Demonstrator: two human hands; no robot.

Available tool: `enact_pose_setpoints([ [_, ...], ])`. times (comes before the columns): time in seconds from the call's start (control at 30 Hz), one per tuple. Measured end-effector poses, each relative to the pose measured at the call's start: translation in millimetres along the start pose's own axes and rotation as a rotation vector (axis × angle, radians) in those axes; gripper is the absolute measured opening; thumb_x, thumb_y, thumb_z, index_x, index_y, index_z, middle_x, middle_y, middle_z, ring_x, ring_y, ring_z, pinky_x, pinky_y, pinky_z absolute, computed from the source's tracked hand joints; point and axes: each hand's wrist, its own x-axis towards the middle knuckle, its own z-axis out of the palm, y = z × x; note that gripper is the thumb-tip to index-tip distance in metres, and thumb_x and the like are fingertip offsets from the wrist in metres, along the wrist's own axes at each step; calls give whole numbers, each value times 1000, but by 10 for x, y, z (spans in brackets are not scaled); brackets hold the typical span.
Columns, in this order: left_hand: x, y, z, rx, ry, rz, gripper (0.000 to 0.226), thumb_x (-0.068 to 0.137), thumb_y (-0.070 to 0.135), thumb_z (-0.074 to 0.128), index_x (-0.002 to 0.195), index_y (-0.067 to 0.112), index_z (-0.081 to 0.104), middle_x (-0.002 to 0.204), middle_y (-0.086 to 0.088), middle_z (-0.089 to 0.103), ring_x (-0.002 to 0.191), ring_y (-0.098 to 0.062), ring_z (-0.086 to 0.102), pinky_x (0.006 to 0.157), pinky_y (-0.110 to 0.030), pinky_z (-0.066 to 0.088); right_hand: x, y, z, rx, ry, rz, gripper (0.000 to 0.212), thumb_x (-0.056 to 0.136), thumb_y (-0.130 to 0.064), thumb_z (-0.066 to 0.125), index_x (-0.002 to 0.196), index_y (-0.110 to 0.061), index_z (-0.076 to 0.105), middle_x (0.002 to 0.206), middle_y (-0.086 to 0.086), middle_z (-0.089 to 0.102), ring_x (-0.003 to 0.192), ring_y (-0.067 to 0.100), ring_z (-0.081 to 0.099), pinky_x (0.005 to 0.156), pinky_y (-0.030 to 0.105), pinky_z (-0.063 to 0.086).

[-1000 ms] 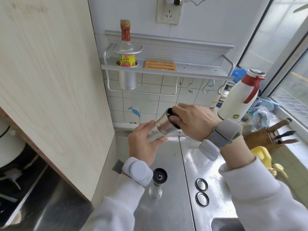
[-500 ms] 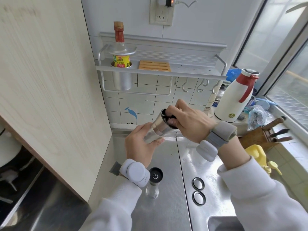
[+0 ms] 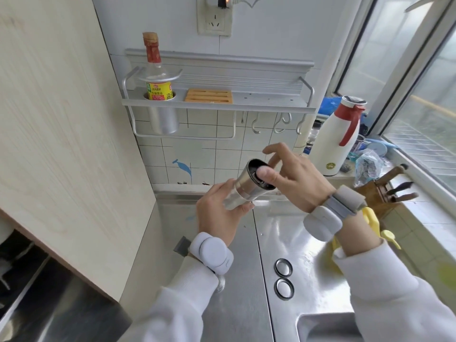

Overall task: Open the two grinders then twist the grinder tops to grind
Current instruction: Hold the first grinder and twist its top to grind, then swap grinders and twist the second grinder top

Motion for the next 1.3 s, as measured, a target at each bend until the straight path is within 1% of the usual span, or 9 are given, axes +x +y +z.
enact_pose_setpoints([
  [0.07,-23,53,83,-8,-2,-18,41,60,23,83,97,21,67,83,11,61,71,-3,51,66,-2,34,-60,13,-21,-55,-72,16,82,65,-77,43,125,-22,39,105,-9,51,83,11,51,77,29,41],
  [0.13,-62,149,254,-23,-40,-17,37,62,23,82,95,21,65,79,12,57,69,0,49,65,-4,34,-142,117,-55,-95,-58,18,73,63,-69,57,119,-24,44,107,-10,52,92,12,51,80,30,43],
  [0.33,-163,214,540,-202,-188,-72,40,65,19,80,102,22,65,87,9,64,80,7,54,74,-9,39,-289,366,-78,-85,-6,-15,53,65,-40,72,109,-18,52,98,-7,52,85,15,53,75,24,42],
  [0.43,-287,158,707,-245,-280,-127,44,66,21,79,107,22,64,98,6,67,91,-7,58,80,-8,38,-396,538,-6,-92,-50,13,54,64,-35,73,111,-19,53,103,-2,56,86,17,52,77,24,40],
  [0.6,-567,-48,927,-237,-371,-248,42,69,15,79,108,17,63,98,6,64,89,-4,54,72,1,34,-564,843,345,-50,-98,96,53,62,-36,74,109,-20,54,104,0,59,90,21,56,78,25,41],
  [0.8,-970,-460,1109,-35,-525,-395,50,76,23,69,123,24,54,113,1,65,103,-15,58,75,-13,34,-840,1133,924,21,-119,166,53,61,-31,75,109,-20,56,103,4,61,90,25,60,77,30,47],
  [0.97,-1264,-664,1091,-9,-707,-498,65,77,31,63,136,24,36,124,11,54,110,-15,56,94,-30,45,-1016,1269,1345,5,-235,169,54,64,-33,70,113,-21,52,103,4,57,88,28,60,74,38,52],
  [1.1,-1375,-739,1033,-37,-726,-546,56,83,16,60,134,24,39,111,15,50,100,-18,59,91,-31,48,-1140,1343,1636,9,-340,179,56,66,-33,69,117,-21,50,106,4,56,88,28,60,72,41,53],
  [1.3,-1465,-900,992,-57,-690,-631,52,82,11,59,131,22,45,127,2,57,99,-18,63,91,-30,49,-1203,1371,1951,8,-400,228,54,68,-30,70,117,-18,52,108,5,58,97,28,59,76,34,48],
])
